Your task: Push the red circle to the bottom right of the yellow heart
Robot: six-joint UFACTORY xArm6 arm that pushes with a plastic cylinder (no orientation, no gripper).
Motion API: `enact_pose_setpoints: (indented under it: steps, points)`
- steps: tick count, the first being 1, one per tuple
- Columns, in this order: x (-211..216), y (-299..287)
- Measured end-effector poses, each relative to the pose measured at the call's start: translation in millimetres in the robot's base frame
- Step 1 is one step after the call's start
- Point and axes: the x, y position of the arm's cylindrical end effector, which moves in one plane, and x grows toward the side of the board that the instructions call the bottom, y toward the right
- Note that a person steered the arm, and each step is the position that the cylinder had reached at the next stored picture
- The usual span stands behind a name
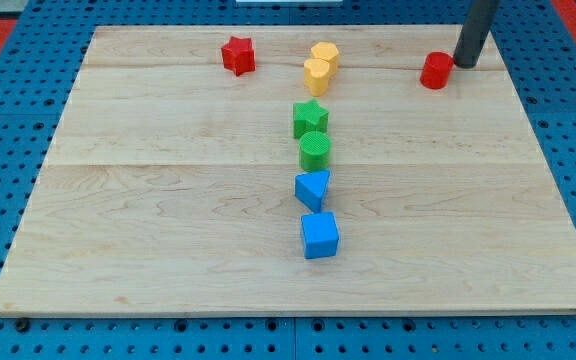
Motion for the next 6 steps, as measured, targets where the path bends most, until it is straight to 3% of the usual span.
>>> enact_pose_setpoints:
  steps: [1, 2, 3, 5, 6]
  points:
    - [1, -55]
    - [-24, -68]
    - [-18, -104]
    - [78, -108]
    - [151, -111]
